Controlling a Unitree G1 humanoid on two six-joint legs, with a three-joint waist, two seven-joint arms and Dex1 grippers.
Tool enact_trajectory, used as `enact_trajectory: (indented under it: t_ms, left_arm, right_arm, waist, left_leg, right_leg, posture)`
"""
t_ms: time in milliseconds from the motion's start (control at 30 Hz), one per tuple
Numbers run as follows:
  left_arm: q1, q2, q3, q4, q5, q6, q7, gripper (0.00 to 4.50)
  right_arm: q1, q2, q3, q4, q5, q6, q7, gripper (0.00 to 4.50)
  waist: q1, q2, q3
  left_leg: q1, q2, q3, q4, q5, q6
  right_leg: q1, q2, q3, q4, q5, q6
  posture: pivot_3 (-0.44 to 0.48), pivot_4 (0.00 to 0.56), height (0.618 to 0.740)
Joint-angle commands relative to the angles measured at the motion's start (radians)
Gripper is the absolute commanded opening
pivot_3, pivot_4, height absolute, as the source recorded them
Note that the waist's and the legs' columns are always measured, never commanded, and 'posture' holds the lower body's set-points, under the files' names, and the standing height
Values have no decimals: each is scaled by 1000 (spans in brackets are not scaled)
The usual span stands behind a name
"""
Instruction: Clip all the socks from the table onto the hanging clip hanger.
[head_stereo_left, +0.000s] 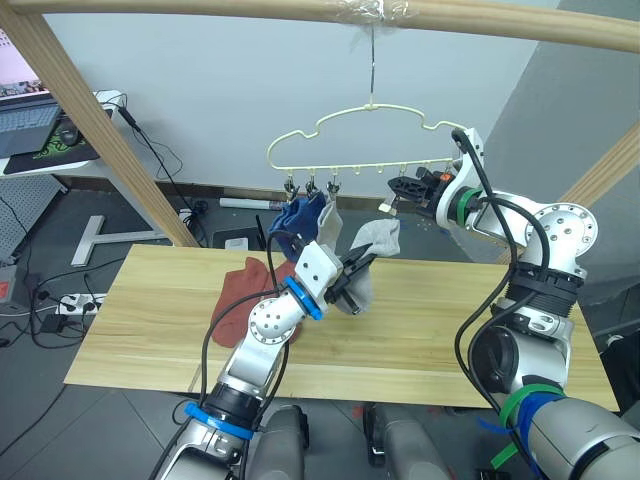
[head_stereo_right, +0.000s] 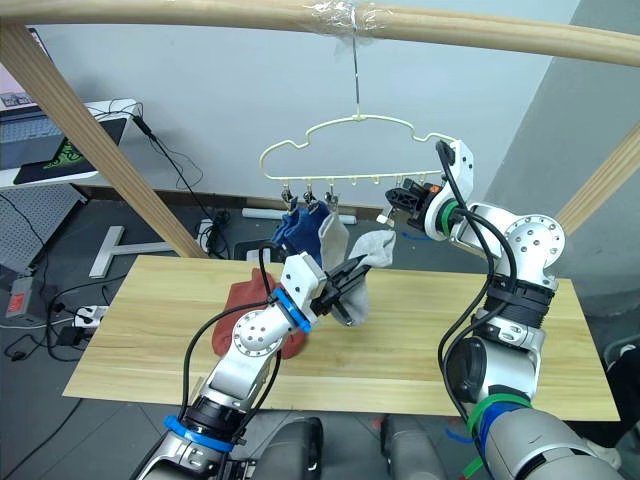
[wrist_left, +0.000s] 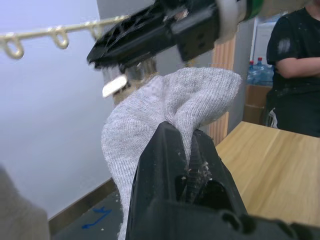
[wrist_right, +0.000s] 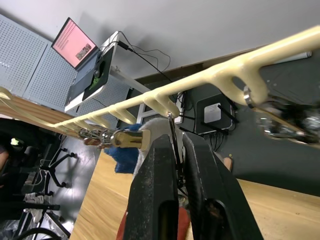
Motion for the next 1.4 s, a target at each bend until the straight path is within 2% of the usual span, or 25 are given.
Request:
enact_trajectory:
  t_ms: [33, 267, 700, 800, 900, 1133, 1233, 1300, 1400]
  left_arm:
    - [-34, -6, 11, 14, -1, -48, 14, 18]
    - [-88, -23, 40, 77, -17, -65, 45, 18]
    - [-97, -42, 39, 72, -16, -60, 45, 18]
    - [-103, -46, 38, 70, -19, -58, 41, 0]
    - [-111, -45, 36, 69, -16, -61, 38, 0]
    - [-120, -51, 28, 75, -27, -46, 23, 0]
    - [-116, -62, 36, 71, -56, -3, 14, 0]
    - [-115, -71, 43, 67, -82, 31, 3, 584]
    - [-113, -82, 46, 64, -123, 87, -20, 1428]
  right_arm:
    - [-7, -4, -27, -23, 8, 33, -31, 0]
    - [-6, -3, -39, -46, 29, 71, -42, 0]
    - [-28, 19, -73, -42, 34, 94, -55, 0]
    - [-30, 22, -73, -41, 33, 92, -57, 892]
    - [-37, 29, -84, -38, 39, 90, -58, 2051]
    - [-49, 3, -103, -50, 59, 90, -38, 4449]
    - [-55, 5, -113, -81, 75, 97, -35, 4449]
    - [-48, 11, -121, -141, 123, 104, -5, 4500]
    - [40, -12, -43, -285, 151, 79, 47, 4500]
  waist:
    - [0, 0, 0]
    - [-1, 0, 0]
    - [-2, 0, 0]
    - [-3, 0, 0]
    - [-6, 0, 0]
    - [-14, 0, 0]
    - [-19, 0, 0]
    - [-21, 0, 0]
    - [-22, 0, 0]
  left_leg:
    - [0, 0, 0, 0, 0, 0]
    - [0, 0, 0, 0, 0, 0]
    - [-1, 0, 0, 0, 0, 0]
    - [-1, 0, 0, 0, 0, 0]
    - [-2, 0, 0, 0, 0, 0]
    - [-2, 0, 0, 0, 0, 0]
    - [-2, 0, 0, -1, 0, 0]
    - [-2, 0, 0, -1, 0, 0]
    - [-2, 1, 0, -1, 0, 0]
  right_leg:
    - [0, 0, 0, 0, 0, 0]
    - [0, 0, 0, 0, 0, 0]
    - [-1, 0, 0, 0, 0, 0]
    - [-1, 1, 0, 0, 0, 0]
    - [-2, 1, 0, 0, 0, 0]
    - [-2, 1, 0, 0, 0, 0]
    - [-2, 1, 0, 0, 0, 0]
    - [-3, 1, 0, 0, 0, 0]
    - [-3, 2, 0, 0, 0, 0]
  posture:
    - [-68, 235, 740]
    - [-73, 239, 740]
    - [-73, 243, 740]
    - [-73, 243, 740]
    - [-73, 243, 740]
    - [-73, 246, 740]
    - [-77, 248, 740]
    - [-77, 248, 740]
    - [-79, 251, 740]
